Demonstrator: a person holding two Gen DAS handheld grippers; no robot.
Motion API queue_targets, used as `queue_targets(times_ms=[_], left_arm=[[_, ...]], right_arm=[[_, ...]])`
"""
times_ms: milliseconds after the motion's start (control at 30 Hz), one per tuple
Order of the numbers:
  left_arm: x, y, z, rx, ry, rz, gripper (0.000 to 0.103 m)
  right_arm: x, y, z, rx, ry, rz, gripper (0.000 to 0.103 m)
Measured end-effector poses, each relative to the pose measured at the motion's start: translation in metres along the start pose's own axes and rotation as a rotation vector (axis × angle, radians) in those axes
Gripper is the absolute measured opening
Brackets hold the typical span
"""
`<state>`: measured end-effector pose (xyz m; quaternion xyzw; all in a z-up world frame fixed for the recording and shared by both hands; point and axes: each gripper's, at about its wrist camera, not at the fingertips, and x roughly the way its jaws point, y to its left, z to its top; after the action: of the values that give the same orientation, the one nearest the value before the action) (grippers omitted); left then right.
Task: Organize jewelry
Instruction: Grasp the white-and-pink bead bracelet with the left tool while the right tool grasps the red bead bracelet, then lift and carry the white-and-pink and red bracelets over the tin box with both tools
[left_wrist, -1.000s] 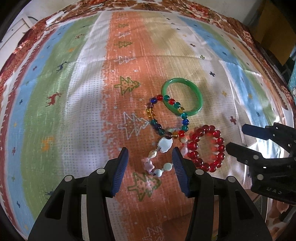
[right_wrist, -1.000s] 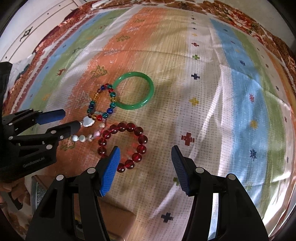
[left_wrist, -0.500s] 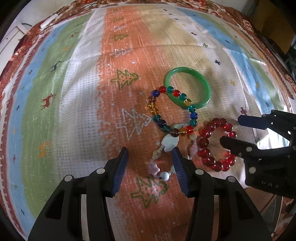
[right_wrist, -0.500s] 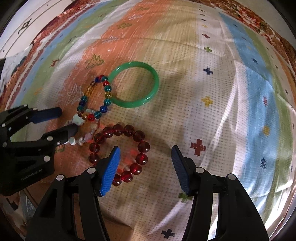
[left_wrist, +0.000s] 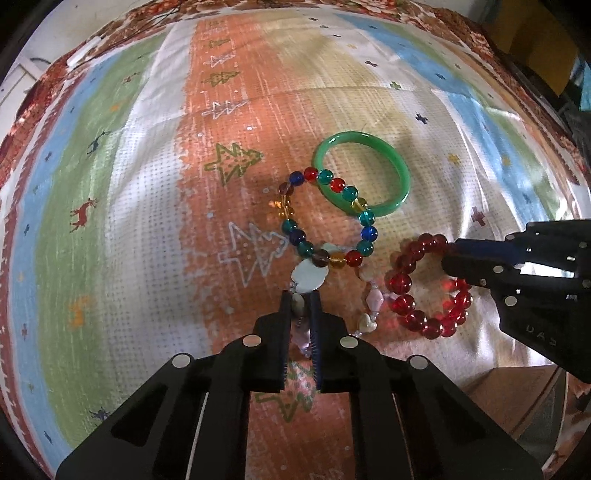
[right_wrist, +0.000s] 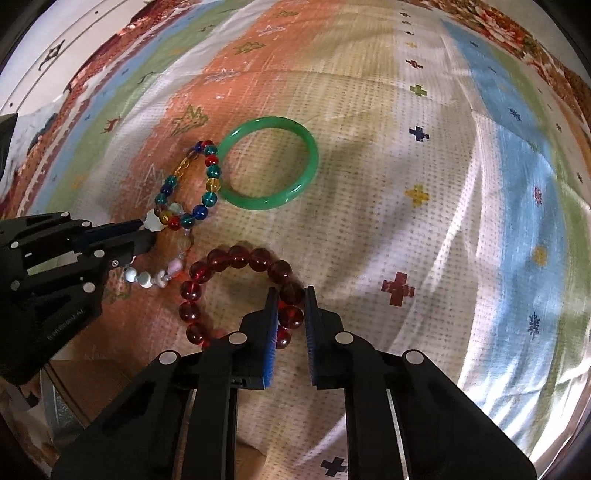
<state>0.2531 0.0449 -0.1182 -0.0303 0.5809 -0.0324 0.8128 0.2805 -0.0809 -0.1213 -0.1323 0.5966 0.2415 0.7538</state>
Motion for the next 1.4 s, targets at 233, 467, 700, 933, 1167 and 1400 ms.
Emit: queue_targets(times_ms=[233,467,700,933,1167,1400], left_arm=[[-0.020,0.004,-0.002,-0.017,-0.039,-0.009,0.008],[-0.034,0.009,-0.005,-0.045,-0.070,-0.020,0.008],[-0.065,0.012,-0.008,-0.071,-0.145,-0.059,0.008],[-0.077,0.011,-0.010,-0.084,-0.172,-0.070,0.008],[-0.084,0.004,-0.016,-0.062,-0.188,-0.054,0.008],[-0.098,-0.007,-0.021,-0.038,-0.224,-0.021,0.008]], right_arm=[[-0.012,0.002,-0.006,-0.009,-0.038,-0.027,0.014],[-0.029,0.006,-0.010,-0.023,-0.079,-0.055,0.014],[-0.051,0.016,-0.016,-0.034,-0.129,-0.057,0.014],[-0.069,0.021,-0.023,-0.047,-0.167,-0.055,0.014],[-0.079,0.021,-0.029,-0.045,-0.191,-0.058,0.014],[-0.096,0.024,-0.033,-0.048,-0.231,-0.053,0.014]])
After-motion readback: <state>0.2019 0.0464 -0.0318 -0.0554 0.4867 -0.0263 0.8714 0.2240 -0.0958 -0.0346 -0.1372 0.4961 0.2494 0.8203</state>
